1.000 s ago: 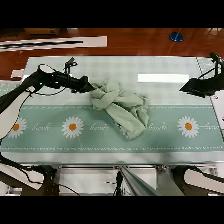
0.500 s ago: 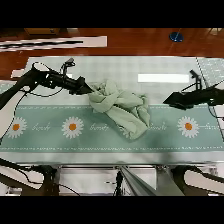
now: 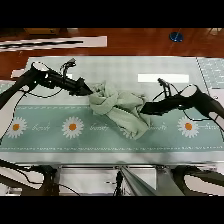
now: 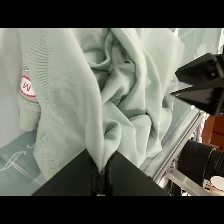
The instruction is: Fold the shirts.
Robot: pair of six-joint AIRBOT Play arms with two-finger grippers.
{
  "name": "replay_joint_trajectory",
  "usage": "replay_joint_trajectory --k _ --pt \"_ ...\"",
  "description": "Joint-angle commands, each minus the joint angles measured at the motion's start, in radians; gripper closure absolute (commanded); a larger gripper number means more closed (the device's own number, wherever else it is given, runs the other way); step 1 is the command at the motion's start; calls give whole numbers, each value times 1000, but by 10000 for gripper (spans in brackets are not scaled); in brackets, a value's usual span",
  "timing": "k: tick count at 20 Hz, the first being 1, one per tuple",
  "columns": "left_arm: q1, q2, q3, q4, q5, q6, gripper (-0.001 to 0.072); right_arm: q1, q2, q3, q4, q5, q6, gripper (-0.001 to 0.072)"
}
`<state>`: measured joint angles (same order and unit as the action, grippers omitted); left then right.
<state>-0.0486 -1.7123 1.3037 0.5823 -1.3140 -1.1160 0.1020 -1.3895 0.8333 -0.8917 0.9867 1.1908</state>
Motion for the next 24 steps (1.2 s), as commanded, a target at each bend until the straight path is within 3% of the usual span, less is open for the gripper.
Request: replay_joint_trajectory --k 1,4,7,16,19,24 --pt "0 12 0 -20 -8 9 680 100 -60 -3 -61 -43 80 288" --pt "1 21 0 -64 -8 29 680 126 -101 -3 -46 -47 80 689" --pt "8 58 3 -121 -7 77 681 125 -50 1 -22 -40 54 695" --pt "53 313 288 -140 -7 72 680 125 393 212 -117 -63 16 695" --pt "77 433 394 -138 -3 68 681 125 495 353 -273 -95 112 694" --pt "164 638 441 -120 15 -58 681 125 591 594 -639 -106 341 695"
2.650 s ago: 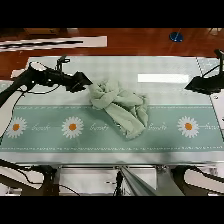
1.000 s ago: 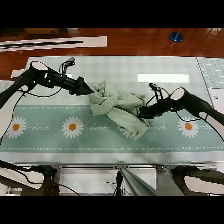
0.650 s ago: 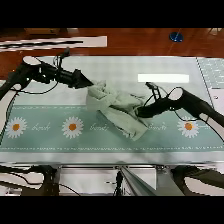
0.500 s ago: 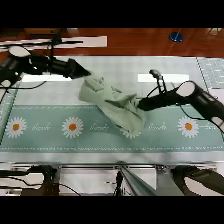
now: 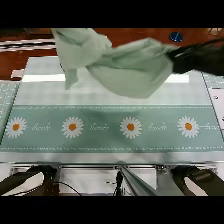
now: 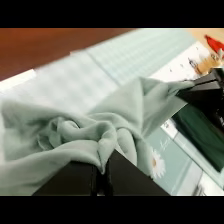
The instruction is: Fold the shirts.
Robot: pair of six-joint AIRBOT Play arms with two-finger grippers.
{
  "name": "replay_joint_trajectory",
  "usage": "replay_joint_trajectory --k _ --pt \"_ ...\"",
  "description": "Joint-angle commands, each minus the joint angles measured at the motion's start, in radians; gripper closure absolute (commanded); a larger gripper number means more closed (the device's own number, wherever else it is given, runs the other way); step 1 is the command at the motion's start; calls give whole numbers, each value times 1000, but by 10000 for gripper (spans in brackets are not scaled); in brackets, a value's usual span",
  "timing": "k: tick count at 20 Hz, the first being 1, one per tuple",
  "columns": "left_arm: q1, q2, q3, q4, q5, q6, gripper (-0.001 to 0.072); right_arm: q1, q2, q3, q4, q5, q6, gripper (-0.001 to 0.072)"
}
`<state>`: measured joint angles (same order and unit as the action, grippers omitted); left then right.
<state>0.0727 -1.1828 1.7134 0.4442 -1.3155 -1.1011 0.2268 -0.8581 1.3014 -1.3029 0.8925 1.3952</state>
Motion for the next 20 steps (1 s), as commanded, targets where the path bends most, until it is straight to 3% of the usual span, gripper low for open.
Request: replay_joint_trajectory --k 1,11,15,17,20 --pt "55 148 31 32 16 -103 681 0 74 167 -280 -5 166 695" --pt "60 470 31 204 -14 -364 681 0 216 370 -319 209 291 695" --pt "60 512 30 204 -190 -494 682 0 213 415 -353 502 294 695" --pt "60 511 -10 207 -266 -512 682 0 166 415 -370 689 293 695" --pt "60 519 -188 209 -299 -537 681 1 11 414 -259 908 205 695"
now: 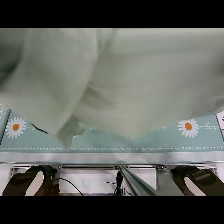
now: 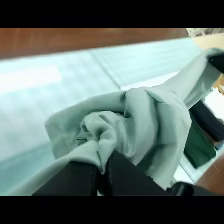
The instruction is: Fold the shirts.
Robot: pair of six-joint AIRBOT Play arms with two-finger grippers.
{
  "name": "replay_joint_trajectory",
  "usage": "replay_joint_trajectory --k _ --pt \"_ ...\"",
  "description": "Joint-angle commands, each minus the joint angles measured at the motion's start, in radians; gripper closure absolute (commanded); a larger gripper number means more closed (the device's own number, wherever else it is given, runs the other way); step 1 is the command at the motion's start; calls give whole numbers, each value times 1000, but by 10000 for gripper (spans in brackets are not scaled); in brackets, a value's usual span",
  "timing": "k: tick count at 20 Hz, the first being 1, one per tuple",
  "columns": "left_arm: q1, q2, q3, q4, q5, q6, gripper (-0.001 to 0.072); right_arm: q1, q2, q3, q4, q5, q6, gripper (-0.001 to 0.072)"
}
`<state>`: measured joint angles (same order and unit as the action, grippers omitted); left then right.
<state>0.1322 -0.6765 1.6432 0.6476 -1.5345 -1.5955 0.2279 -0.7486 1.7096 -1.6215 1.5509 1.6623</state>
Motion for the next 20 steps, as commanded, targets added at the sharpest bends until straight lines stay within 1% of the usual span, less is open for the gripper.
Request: replay_joint_trajectory --k 1,3,5,7,9,11,13,15,17,20 --pt "0 18 -198 8 -80 -31 682 0 -156 6 54 260 -92 695" --pt "0 27 -374 43 -70 14 681 -1 -261 6 -17 195 -158 695" --pt "0 26 -533 114 -10 63 682 -1 -365 6 -101 102 -195 695" --pt "0 25 -674 141 136 105 682 -1 -478 6 -111 58 -239 697" --pt "-5 2 -781 140 278 137 681 -1 -572 6 -59 28 -256 696" --pt "-26 -54 -838 140 368 197 682 -1 -655 6 -2 -30 -277 696" --pt "-63 -150 -844 146 413 254 681 -1 -730 6 8 -76 -299 696" --pt "-106 -241 -844 146 486 320 681 -1 -788 6 9 -129 -314 696" --pt "-146 -327 -844 145 588 385 681 -1 -834 6 9 -220 -333 696" --pt "-193 -414 -844 146 738 459 681 -1 -881 6 8 -359 -332 696"
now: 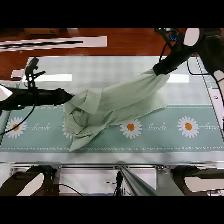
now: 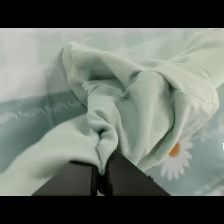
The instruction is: Fold the shirts.
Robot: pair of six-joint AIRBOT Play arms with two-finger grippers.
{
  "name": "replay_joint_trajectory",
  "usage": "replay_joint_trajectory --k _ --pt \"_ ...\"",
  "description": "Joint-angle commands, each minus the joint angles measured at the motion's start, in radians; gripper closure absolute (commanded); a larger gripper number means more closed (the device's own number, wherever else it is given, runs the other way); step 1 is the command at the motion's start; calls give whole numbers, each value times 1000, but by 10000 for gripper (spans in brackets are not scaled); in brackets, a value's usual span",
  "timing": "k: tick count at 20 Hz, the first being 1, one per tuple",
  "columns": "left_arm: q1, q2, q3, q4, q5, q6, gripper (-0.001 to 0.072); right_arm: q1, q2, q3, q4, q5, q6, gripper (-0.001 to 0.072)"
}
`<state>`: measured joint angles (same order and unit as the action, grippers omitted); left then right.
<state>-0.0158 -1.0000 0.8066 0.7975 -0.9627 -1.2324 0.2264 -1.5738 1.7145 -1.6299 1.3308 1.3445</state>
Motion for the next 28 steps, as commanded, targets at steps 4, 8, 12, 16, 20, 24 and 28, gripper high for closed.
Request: replay_joint_trajectory --k 4,8,12,16,20,24,28 --pt "-59 -147 -7 -4 322 147 681 -22 -102 1 16 -190 10 695" --pt "-61 -164 -1 -12 356 147 681 -58 -121 2 37 -146 39 692" --pt "-48 -160 101 -11 341 147 565 -71 -66 3 40 -140 34 460" --pt "21 -159 258 9 248 147 153 -137 64 2 21 -159 34 287" --pt "159 -159 335 175 -55 116 15 -314 159 2 2 -93 34 281" --pt "296 -159 237 348 -339 -21 15 -533 162 -41 84 -8 34 185" --pt "351 -160 38 343 -373 2 13 -682 162 -211 244 24 17 184"
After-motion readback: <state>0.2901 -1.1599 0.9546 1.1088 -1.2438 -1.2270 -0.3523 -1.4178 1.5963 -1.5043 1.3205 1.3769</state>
